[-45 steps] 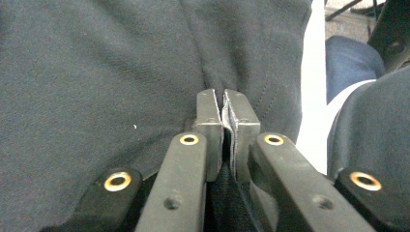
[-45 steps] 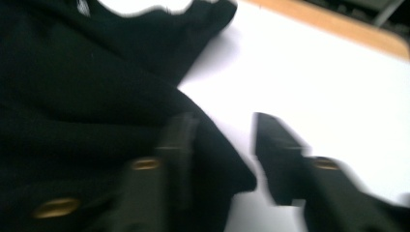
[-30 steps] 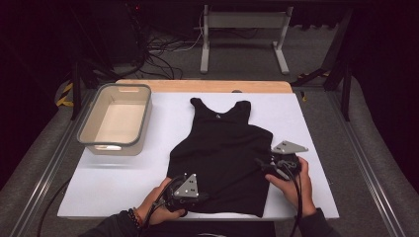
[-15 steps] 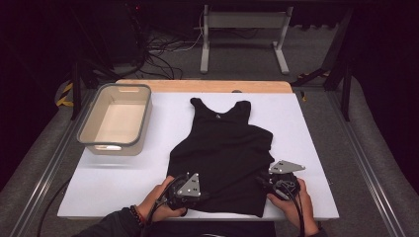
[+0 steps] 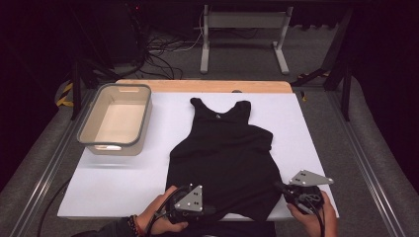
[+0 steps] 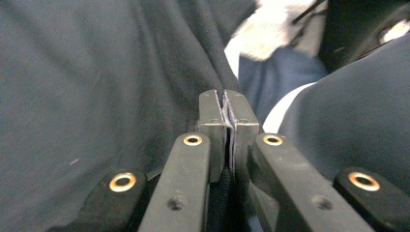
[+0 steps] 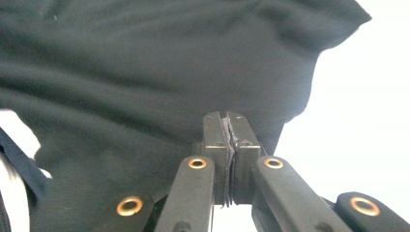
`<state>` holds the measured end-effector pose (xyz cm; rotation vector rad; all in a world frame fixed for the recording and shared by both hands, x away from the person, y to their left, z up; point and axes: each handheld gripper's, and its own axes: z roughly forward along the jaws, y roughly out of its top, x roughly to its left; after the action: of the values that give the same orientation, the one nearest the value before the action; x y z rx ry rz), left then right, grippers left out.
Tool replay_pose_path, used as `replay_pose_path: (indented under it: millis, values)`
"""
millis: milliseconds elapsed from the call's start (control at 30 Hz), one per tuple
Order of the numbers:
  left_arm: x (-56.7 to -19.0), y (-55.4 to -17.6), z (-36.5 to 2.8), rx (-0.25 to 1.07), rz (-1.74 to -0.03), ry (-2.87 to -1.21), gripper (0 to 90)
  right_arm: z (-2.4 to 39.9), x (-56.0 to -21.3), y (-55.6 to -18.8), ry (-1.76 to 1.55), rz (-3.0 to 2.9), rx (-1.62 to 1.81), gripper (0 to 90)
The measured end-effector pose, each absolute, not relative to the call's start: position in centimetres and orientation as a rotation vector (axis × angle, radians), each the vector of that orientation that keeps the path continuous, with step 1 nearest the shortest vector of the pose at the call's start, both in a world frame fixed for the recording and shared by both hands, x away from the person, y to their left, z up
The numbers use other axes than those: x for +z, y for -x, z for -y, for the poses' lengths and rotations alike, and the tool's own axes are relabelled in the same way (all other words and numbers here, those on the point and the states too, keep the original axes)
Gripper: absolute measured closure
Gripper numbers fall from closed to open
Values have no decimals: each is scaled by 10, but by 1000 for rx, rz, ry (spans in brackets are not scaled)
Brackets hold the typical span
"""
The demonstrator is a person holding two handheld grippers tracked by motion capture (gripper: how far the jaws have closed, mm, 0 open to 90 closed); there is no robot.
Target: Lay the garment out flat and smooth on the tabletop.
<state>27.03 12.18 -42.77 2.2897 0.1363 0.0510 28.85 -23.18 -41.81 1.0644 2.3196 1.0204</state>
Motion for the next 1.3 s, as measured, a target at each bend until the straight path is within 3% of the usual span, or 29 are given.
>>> replay_pose_path:
  millis: [167,233,300,333,367,400,433,533,700,733,833,967,1100,1167,1200,1233,1267,1300]
  values:
    - [-418,-255,-122,66,-124,-2261,863,243,-395,-272,-1042,-2239,1063,895]
    - [-413,-252,-127,63,-134,-2233,826,243,-389,-270,-1035,-2238,1072,791]
    - [-412,-252,-129,66,-140,-2220,798,241,-389,-269,-1029,-2236,1085,781]
    - [-410,-252,-132,68,-161,-2210,751,239,-390,-271,-1026,-2246,1091,745]
    - [-409,-253,-134,81,-183,-2208,634,235,-394,-276,-1020,-2261,1085,687]
    - [-408,-253,-136,105,-206,-2208,575,232,-397,-279,-1023,-2265,1076,662]
    - [-407,-255,-138,122,-230,-2207,575,232,-397,-279,-1023,-2265,1076,662]
    - [-405,-264,-148,193,-302,-2196,446,221,-406,-291,-1001,-2295,1059,569]
    - [-408,-298,-168,378,-469,-2172,326,207,-416,-320,-941,-2302,1068,487]
    - [-410,-306,-172,429,-499,-2180,294,206,-421,-339,-935,-2287,1039,464]
    - [-416,-335,-184,464,-597,-2186,284,210,-427,-358,-976,-2264,1015,444]
    - [-428,-377,-196,521,-727,-2191,285,223,-442,-398,-1119,-2230,1006,389]
    - [-442,-411,-201,522,-835,-2207,363,228,-456,-424,-1235,-2264,990,385]
    - [-447,-421,-200,503,-853,-2231,407,226,-455,-427,-1233,-2267,983,435]
    - [-449,-424,-200,486,-851,-2241,581,225,-455,-426,-1232,-2264,978,592]
    - [-450,-425,-200,475,-845,-2240,581,225,-455,-426,-1232,-2264,978,592]
    - [-452,-426,-199,433,-815,-2260,697,225,-454,-424,-1217,-2296,1008,763]
    - [-452,-426,-199,433,-815,-2260,751,225,-454,-424,-1217,-2296,1008,763]
